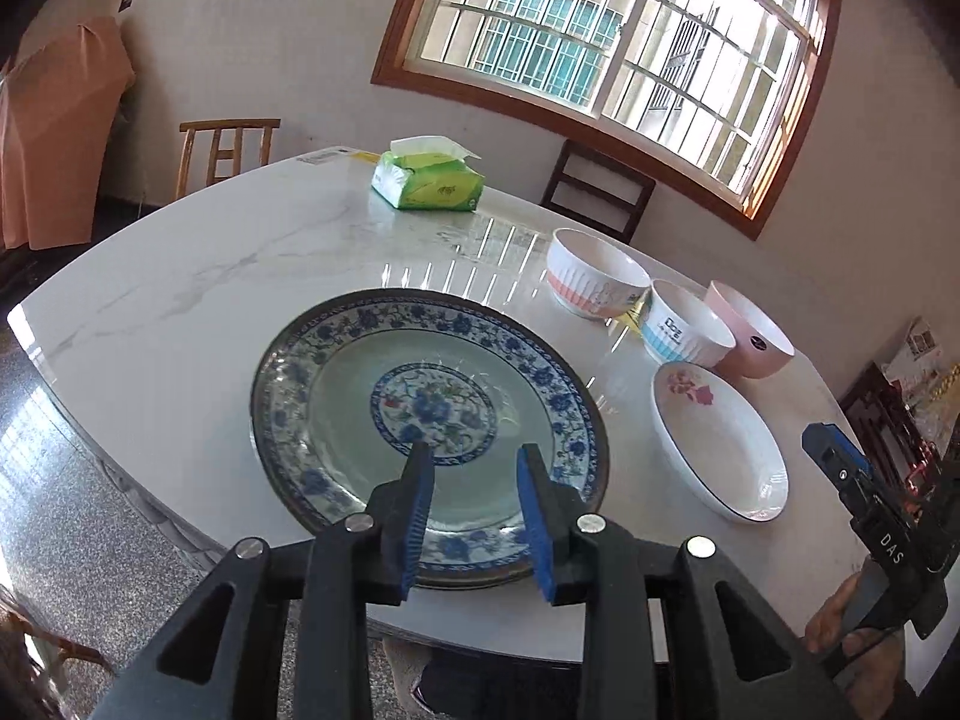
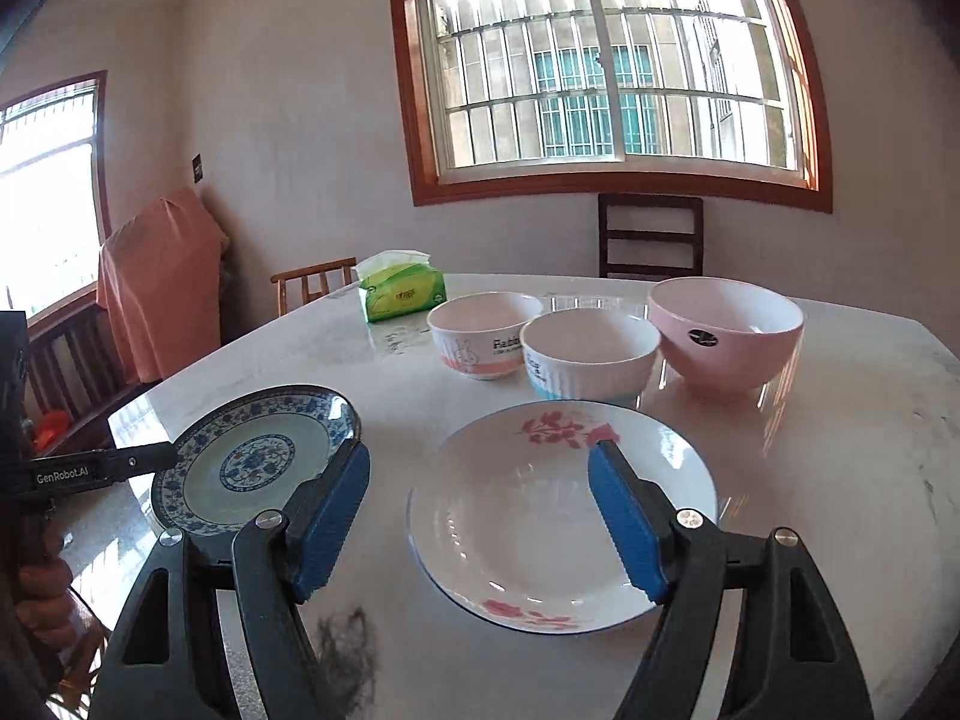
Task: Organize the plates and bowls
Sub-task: 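Move both open tools to the white rose-print plate rim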
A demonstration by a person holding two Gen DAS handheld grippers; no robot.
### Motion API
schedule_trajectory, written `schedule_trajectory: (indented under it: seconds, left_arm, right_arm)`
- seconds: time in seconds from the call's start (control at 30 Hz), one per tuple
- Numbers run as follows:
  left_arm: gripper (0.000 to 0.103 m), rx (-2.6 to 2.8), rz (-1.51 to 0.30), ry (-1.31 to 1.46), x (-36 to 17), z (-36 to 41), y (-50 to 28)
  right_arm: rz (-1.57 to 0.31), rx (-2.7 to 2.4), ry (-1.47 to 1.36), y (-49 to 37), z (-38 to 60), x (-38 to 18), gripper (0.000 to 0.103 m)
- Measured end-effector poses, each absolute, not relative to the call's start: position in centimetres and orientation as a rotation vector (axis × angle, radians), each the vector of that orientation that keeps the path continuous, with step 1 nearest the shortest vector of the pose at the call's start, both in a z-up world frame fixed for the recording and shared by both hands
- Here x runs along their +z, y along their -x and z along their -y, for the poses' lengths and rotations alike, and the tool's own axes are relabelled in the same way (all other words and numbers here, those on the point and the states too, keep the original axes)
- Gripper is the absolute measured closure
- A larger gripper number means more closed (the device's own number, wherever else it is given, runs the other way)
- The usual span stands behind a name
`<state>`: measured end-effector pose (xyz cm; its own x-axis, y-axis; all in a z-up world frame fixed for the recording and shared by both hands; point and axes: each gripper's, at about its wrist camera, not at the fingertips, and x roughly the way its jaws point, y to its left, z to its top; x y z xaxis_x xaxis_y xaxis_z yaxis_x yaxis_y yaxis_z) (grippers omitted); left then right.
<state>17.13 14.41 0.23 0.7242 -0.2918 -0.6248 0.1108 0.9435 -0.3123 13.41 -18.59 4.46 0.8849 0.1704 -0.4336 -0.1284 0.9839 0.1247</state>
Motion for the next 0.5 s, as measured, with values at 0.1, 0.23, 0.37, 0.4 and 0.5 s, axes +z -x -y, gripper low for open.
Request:
schedule_trajectory:
  seconds: [0.1, 0.23, 0.37, 0.4, 0.5]
  left_arm:
    - [0.074, -0.313, -0.738, 0.271, 0.2, -11.1, -17.1]
    - [0.074, -0.459, -0.740, 0.333, -0.1, -7.7, -17.5]
    - [0.074, -0.498, -0.863, 0.310, -0.6, -4.7, -19.2]
    - [0.074, -0.484, -0.882, 0.287, -0.7, -4.0, -19.5]
    - [0.069, -0.446, -0.887, 0.228, -0.8, -2.4, -20.3]
  right_arm:
    - [-0.468, 0.077, -0.112, -12.9, 22.2, 4.2, 0.030]
    - [-0.523, 0.036, -0.167, -13.1, 25.7, 3.4, 0.030]
    - [-0.558, 0.075, -0.191, -13.2, 27.0, 2.7, 0.030]
    - [-0.561, 0.081, -0.188, -13.2, 27.0, 2.6, 0.030]
    - [-0.579, 0.128, -0.209, -13.6, 27.4, 2.3, 0.030]
